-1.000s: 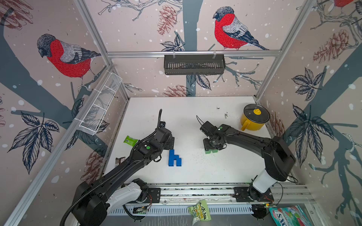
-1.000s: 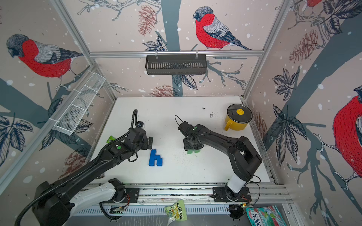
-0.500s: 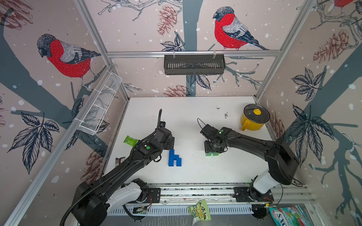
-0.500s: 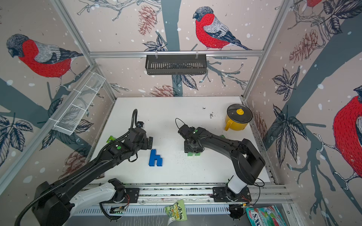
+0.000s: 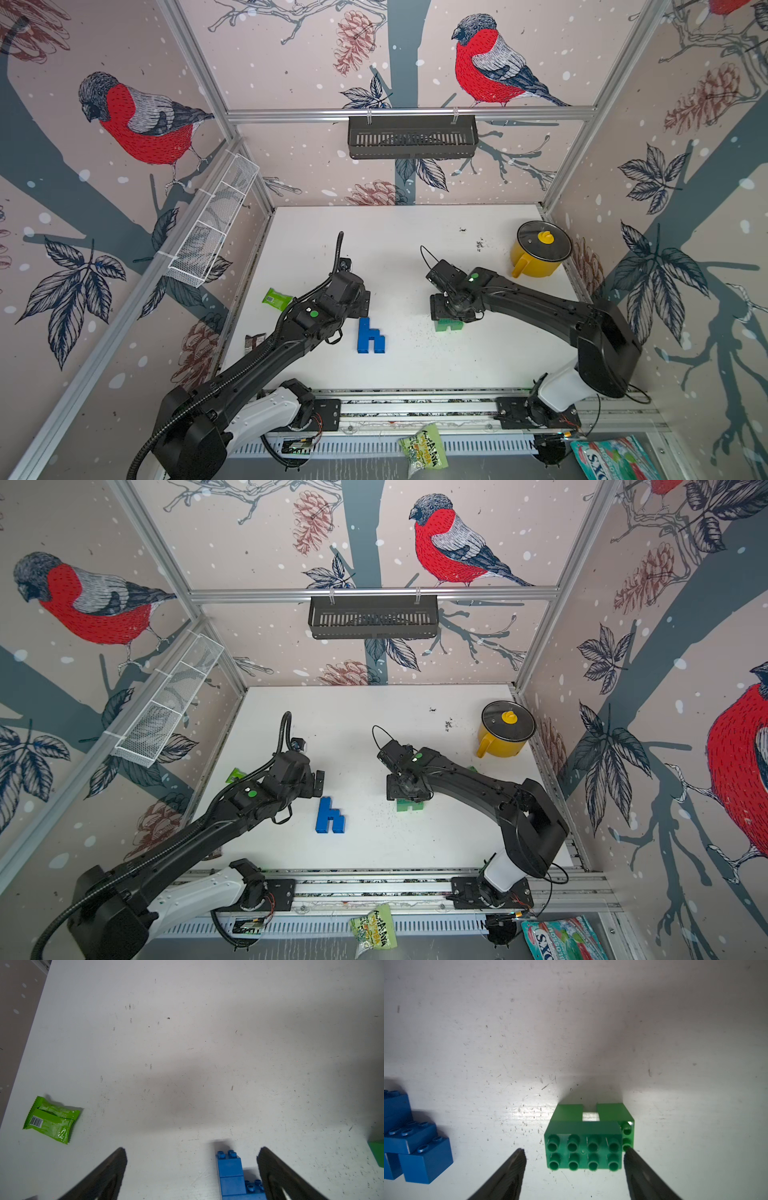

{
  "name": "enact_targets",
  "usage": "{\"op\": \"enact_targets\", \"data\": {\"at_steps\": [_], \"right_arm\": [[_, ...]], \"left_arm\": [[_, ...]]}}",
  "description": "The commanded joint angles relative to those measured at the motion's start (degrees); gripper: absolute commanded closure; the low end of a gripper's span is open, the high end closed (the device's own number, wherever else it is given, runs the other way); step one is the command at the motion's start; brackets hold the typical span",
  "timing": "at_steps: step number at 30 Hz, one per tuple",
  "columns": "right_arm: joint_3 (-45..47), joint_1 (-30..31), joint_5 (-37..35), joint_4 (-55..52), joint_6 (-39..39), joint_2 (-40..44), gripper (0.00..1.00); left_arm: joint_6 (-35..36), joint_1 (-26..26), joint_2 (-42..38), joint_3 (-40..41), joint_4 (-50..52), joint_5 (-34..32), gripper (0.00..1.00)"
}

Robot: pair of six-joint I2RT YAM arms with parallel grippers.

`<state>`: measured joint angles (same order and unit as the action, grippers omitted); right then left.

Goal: Assemble the letter h with lego
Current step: Assemble the lego brick with the lego brick, then pick up the lego brick from the center of the board.

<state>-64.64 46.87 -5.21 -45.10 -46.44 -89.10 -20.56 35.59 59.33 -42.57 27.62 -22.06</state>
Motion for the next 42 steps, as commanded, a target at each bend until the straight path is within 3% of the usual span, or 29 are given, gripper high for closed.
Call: {"op": "enact_targets", "data": {"at_steps": [1,5,6,7,14,17,20,22,26,30,42], "right_arm": [[-0.36,-3.12,-3.02,-3.72,0.26,3.73,0.21],[2.59,-14.54,-0.05,-5.78,3.19,12.25,0.14],[3.21,-18.28,0.49,-6.65,3.89,14.28,0.11],[3.74,-21.42,0.6,-7.18,4.7,15.85,0.0],[9.7,-47.58,-0.45,-7.27,9.72,22.47,0.01],[11.6,-54.63,0.23,-5.44,10.55,22.68,0.0],[13.1,-58.53,0.68,-3.66,9.53,22.94,0.0],[15.02,-60.5,-0.13,-0.92,9.16,22.43,0.0],[16.35,-65.8,-1.55,1.2,9.07,18.59,0.0],[18.15,-67.83,2.22,5.08,9.86,15.03,0.01],[22.23,-68.01,6.65,13.8,12.36,12.57,0.04]], "left_arm": [[0.42,0.0,-0.29,-0.46,0.33,0.03,0.02],[0.19,0.0,-0.92,-0.69,0.59,0.05,0.02],[0.04,-0.02,-1.26,-0.75,0.68,0.18,0.02],[-0.2,-0.01,-1.58,-0.78,0.76,0.47,0.02],[-4.25,0.55,-3.62,-3.46,0.2,10.98,0.02],[-5.66,4.9,-5.13,-3.32,-3.54,13.34,0.02],[-3.07,13.26,-4.07,-3.89,-7.35,10.37,0.02],[-0.92,16.16,-1.6,-4.93,-8.19,9.58,0.02],[0.2,16.35,2.81,-5.98,-6.26,9.89,0.02],[1.9,16.36,3.06,-6.16,-2.54,9.34,0.02],[1.69,16.35,-9.19,0.82,-5.18,-0.71,0.02]]}}
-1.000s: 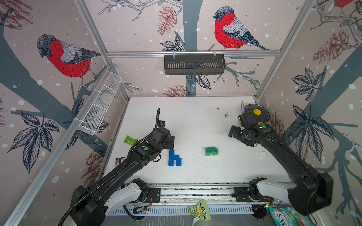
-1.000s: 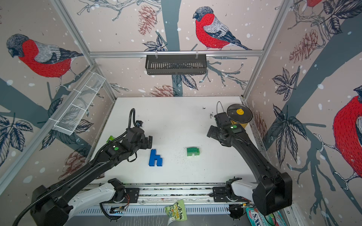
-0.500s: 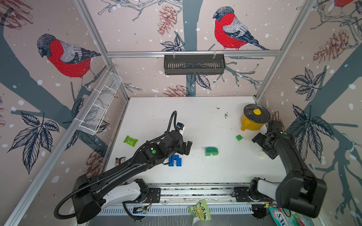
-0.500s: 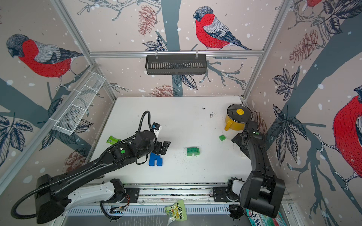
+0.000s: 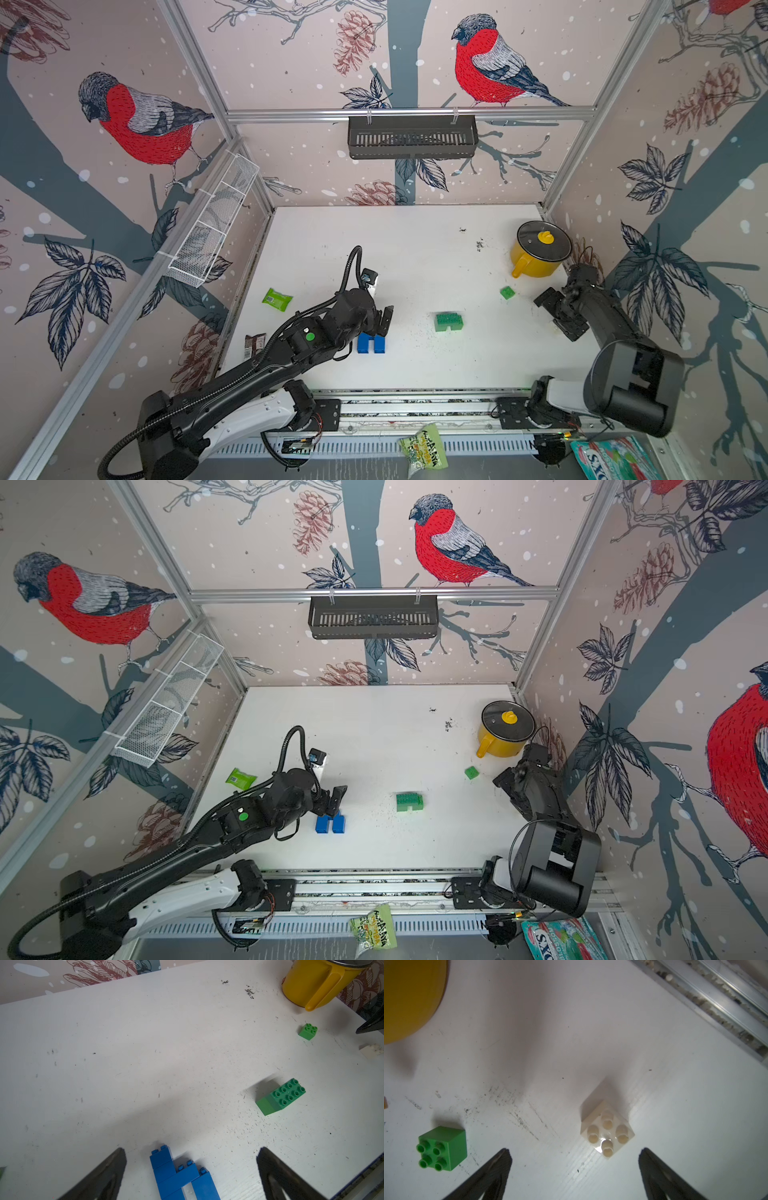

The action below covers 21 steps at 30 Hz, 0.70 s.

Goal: Assemble the letter h with lego
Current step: Pick up the lego brick from the center of the board.

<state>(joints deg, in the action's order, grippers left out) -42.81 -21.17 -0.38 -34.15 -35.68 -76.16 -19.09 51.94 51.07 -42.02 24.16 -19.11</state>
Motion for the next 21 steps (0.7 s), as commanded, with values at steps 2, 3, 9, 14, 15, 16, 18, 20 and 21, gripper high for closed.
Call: {"op": "enact_targets", "data": {"at_steps": [2,3,9,14,15,16,18,20,21], "right_arm": [[0.78,0.23,2.53,3.94,2.08,-0.64,0.04],[1.03,0.53,3.0,4.56,2.43,-0.74,0.04],[1.24,5.0,4.53,6.36,3.42,-2.78,0.05],[0.71,10.06,2.88,6.16,3.43,-4.01,0.06],[0.63,10.97,2.61,5.83,3.24,-3.91,0.06],[0.55,11.38,2.47,5.56,3.02,-3.74,0.07],[0.51,11.35,1.83,4.76,2.31,-2.27,0.07],[0.87,10.56,2.55,4.98,2.34,-0.38,0.07],[0.46,10.09,1.55,4.3,2.24,0.24,0.07]], "left_arm": [[0.24,0.0,-0.98,0.19,-1.51,-4.78,0.02],[0.2,-0.02,-0.89,0.23,-1.41,-5.25,0.01],[0.56,-0.04,0.41,0.01,-0.96,-6.21,0.02],[0.46,0.0,0.46,0.17,-0.46,-7.5,0.02],[0.46,-0.02,0.22,0.22,-0.59,-7.58,0.01],[0.49,-0.02,0.05,0.21,-0.67,-7.73,0.01],[0.46,0.0,-0.25,0.37,-0.83,-7.7,0.02],[0.49,-0.05,-0.27,0.38,-0.79,-7.65,0.02],[0.48,-0.06,-0.27,0.37,-0.78,-7.67,0.02]]}}
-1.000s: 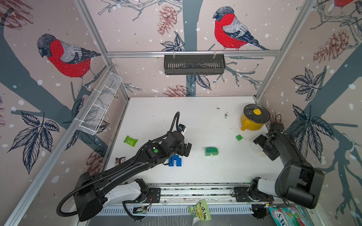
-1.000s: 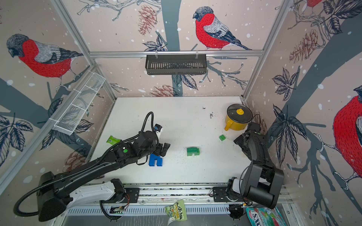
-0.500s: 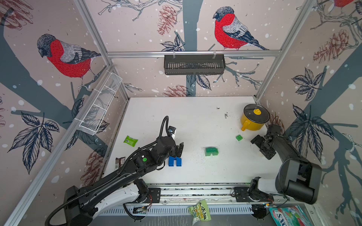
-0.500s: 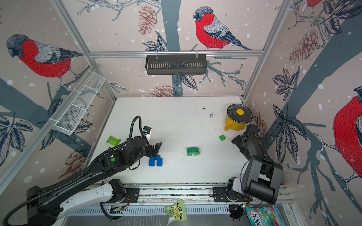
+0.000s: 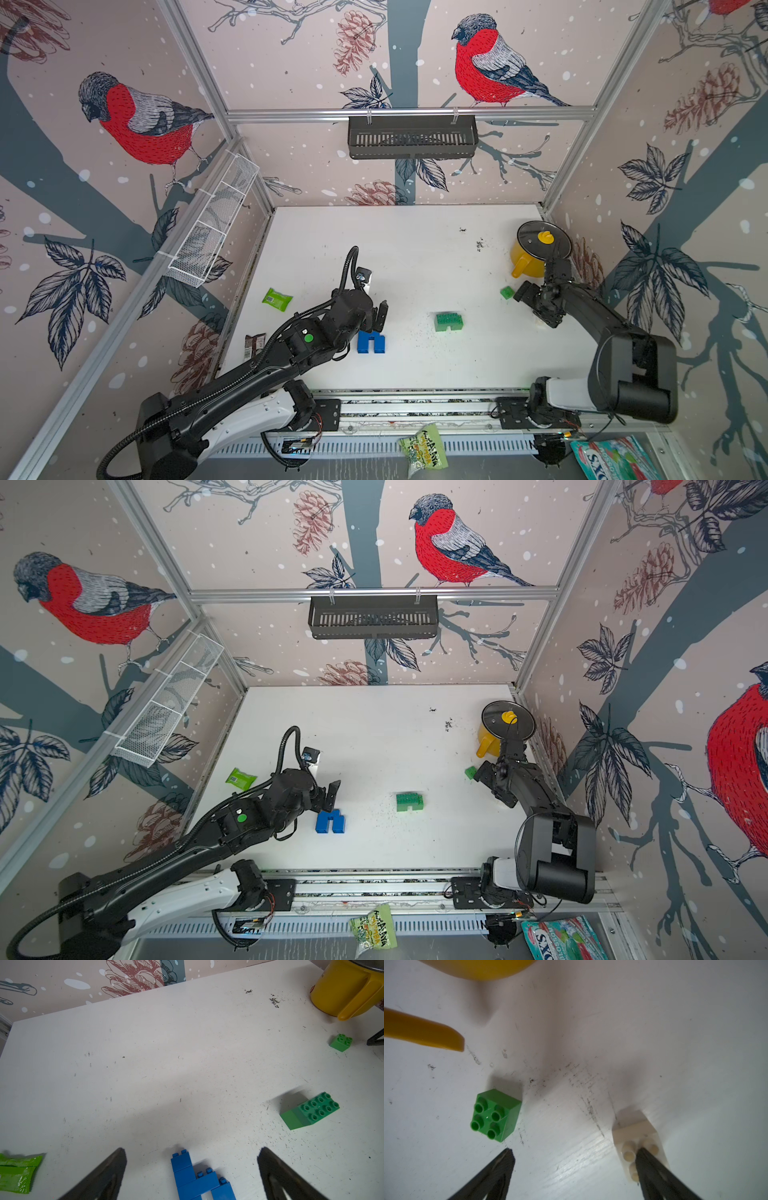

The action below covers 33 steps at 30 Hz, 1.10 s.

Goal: Assemble the letter h with lego
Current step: Pick up the lego brick from the center of the board.

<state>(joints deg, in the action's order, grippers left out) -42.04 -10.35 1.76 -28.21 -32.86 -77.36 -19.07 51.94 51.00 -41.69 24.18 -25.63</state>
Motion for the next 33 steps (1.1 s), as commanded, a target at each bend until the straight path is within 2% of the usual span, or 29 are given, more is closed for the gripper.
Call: {"op": "enact_targets", "data": {"at_steps": [1,7,17,22,33], "right_arm": [[-0.64,-1.23,-1.61,-2.23,-0.6,1.72,0.07],[-0.67,-9.84,-1.96,-1.87,-0.96,3.84,0.1],[-2.5,-10.44,-11.65,-0.87,-4.74,1.47,0.09],[-0.83,-10.59,-10.61,2.58,-5.94,0.8,0.11],[0.26,-10.13,-6.74,8.5,-6.86,-0.63,0.18]], "left_arm": [[0.5,-0.02,-0.2,0.07,-0.73,-1.09,0.02],[0.36,-0.01,-0.72,0.28,-0.8,-0.83,0.02],[1.02,-0.02,-1.83,1.18,-2.12,-0.94,0.02],[1.49,-0.04,-0.69,0.21,-2.12,-3.82,0.02],[3.33,-0.01,-3.89,1.28,-5.97,-10.4,0.02]]}}
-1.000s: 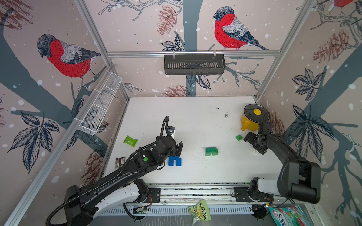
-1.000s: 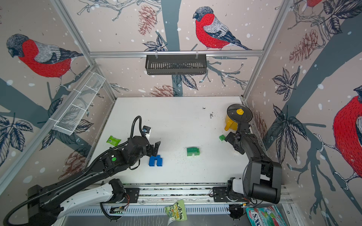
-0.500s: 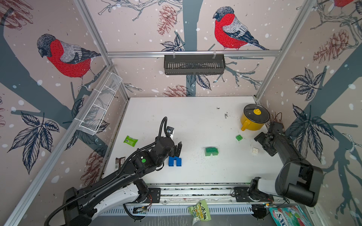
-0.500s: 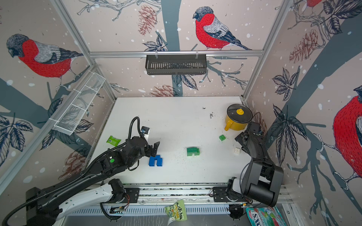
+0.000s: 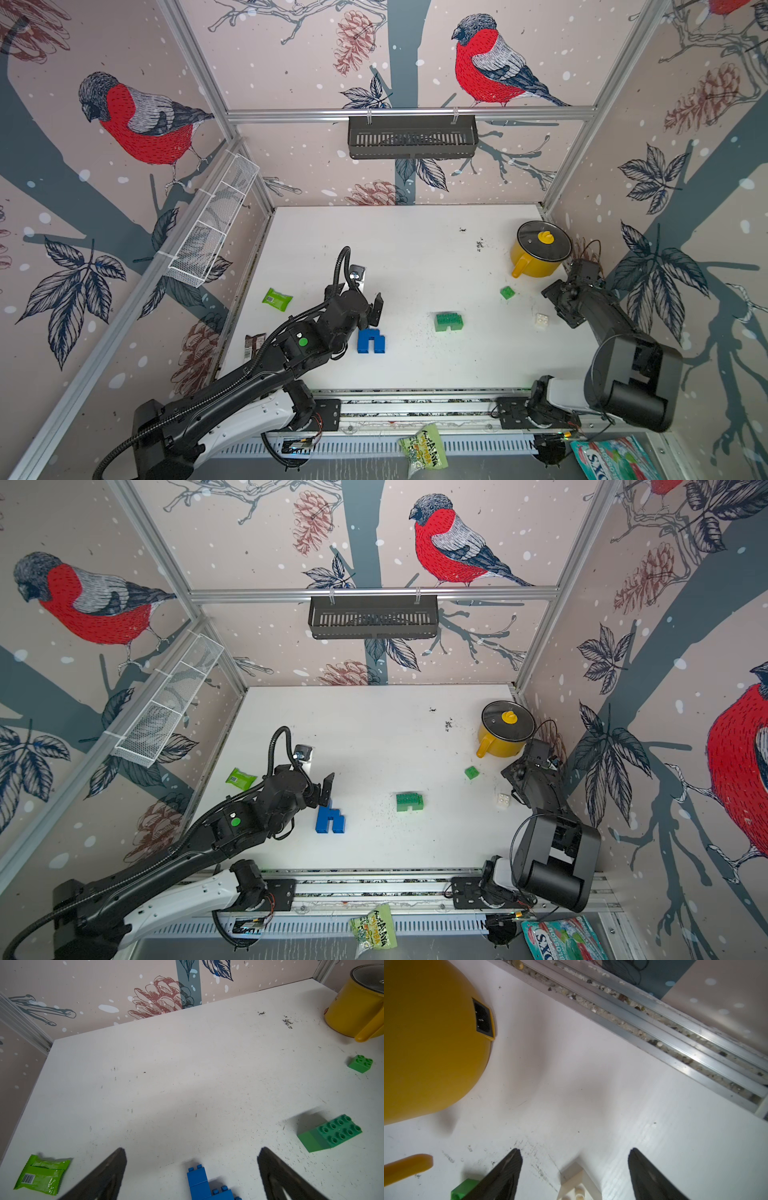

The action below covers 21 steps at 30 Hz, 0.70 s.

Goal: Assemble the letter h with lego
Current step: Pick up the lego brick from the center of the board.

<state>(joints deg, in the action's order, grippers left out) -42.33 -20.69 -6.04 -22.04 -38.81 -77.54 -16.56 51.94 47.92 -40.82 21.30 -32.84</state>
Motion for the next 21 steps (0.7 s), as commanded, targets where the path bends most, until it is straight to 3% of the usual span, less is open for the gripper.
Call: {"op": "enact_targets", "data": {"at_steps": [1,14,21], "right_arm": [[0.89,0.54,0.87,2.65,-1.14,-0.73,0.18],[2.87,5.69,1.46,4.82,-2.97,-2.1,0.24],[5.1,7.5,2.06,3.35,-2.86,1.87,0.27]], "left_arm": [[0.99,0.0,-1.28,0.62,-3.72,-3.33,0.01],[2.53,0.0,-8.69,4.56,-11.1,-1.06,0.02],[0.7,0.0,-6.96,3.67,-10.13,-3.2,0.02]]}}
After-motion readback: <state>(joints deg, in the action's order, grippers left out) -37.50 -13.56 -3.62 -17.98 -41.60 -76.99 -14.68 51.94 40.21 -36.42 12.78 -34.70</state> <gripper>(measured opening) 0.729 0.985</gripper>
